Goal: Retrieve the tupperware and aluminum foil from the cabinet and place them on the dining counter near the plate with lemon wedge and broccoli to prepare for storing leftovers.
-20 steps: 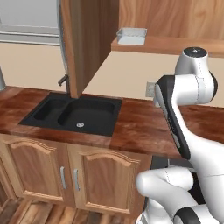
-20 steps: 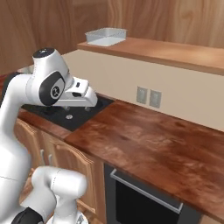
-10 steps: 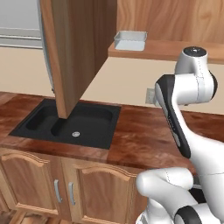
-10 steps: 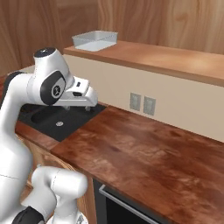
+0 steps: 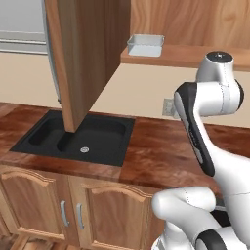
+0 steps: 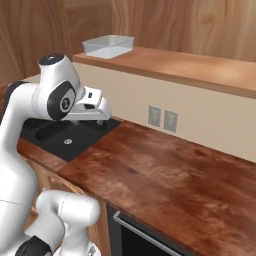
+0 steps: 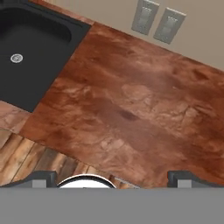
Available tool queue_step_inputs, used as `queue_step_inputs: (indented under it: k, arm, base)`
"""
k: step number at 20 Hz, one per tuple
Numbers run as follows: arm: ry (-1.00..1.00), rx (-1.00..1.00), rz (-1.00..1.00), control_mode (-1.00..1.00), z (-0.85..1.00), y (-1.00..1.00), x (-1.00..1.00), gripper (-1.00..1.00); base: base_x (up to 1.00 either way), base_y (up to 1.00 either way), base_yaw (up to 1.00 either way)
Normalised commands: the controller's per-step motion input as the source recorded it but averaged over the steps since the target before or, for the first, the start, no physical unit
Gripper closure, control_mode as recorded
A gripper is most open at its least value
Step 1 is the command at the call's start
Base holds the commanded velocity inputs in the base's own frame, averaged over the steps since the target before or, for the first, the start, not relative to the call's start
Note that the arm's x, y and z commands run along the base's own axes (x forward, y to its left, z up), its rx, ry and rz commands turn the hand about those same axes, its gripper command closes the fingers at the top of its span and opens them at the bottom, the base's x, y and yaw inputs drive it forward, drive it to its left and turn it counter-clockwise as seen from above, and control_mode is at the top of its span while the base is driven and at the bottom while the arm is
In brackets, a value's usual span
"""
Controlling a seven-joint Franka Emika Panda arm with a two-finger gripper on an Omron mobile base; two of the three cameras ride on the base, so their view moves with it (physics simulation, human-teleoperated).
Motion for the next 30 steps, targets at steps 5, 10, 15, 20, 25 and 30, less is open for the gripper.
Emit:
queue_step_inputs:
  k: [5,10,15,20,25,30]
  arm:
    - [-0.33,0.0,0.37,-1.0,0.4,0.25,0.0,-1.0]
    - [-0.36,0.0,0.4,-1.0,0.72,0.01,-0.02,-1.0]
    - [-0.18,0.0,0.35,-1.0,0.84,0.03,0.0,-1.0]
    - [-0.22,0.0,0.32,-1.0,0.36,0.2,0.03,-1.0]
    - [-0.29,-0.01,0.25,-1.0,0.03,0.15,0.11,-1.0]
    - [-0.18,-0.01,0.13,-1.0,0.09,0.26,0.28,-1.0]
  base:
    - [0.0,0.0,0.0]
    - [0.0,0.0,0.0]
    - [0.0,0.0,0.0]
    - [0.0,0.0,0.0]
    - [0.0,0.0,0.0]
    - [0.0,0.0,0.0]
